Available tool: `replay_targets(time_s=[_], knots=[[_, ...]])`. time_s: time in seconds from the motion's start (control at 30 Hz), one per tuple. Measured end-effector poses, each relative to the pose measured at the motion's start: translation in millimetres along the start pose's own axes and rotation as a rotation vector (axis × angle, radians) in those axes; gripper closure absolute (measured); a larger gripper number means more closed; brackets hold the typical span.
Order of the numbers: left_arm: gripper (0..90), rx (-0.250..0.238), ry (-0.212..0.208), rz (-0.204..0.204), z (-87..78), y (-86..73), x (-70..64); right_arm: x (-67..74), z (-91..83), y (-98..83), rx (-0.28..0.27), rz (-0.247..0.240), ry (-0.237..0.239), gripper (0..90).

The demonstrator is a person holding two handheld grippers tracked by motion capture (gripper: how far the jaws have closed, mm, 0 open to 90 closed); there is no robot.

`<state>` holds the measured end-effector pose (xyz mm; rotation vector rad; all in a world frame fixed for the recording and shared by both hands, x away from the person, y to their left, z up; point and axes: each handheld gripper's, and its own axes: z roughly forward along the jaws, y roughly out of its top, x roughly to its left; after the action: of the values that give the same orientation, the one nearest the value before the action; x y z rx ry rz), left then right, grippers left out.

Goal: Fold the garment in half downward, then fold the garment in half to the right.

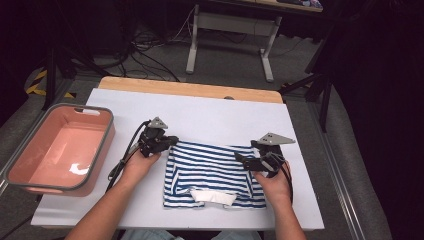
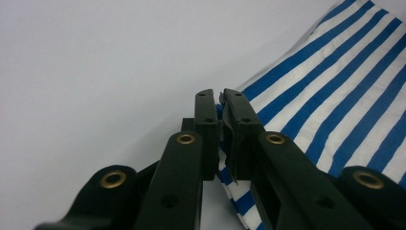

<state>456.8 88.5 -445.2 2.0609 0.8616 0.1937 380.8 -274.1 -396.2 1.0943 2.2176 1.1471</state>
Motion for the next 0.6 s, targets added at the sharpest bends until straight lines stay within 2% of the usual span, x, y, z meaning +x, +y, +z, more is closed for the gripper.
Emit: replay_targets(time_s=[0.07,0.17,0.23,0.6], knots=[[84.5,-0.004,-0.007,-0.006,-1.4,0.2,0.4,7.8,-1.1,2.8,-0.007,-0.019,0.018,19.4],[83.9,-0.006,-0.014,-0.009,-3.0,0.4,0.4,18.1,-1.4,5.8,-0.013,-0.025,0.077,19.6],[83.8,-0.009,-0.015,-0.011,-3.6,0.5,0.6,24.2,-1.1,7.0,-0.009,-0.037,0.086,19.5],[83.7,-0.009,-0.022,-0.011,-6.2,0.9,0.4,62.0,3.0,17.0,-0.028,-0.101,0.204,19.2]])
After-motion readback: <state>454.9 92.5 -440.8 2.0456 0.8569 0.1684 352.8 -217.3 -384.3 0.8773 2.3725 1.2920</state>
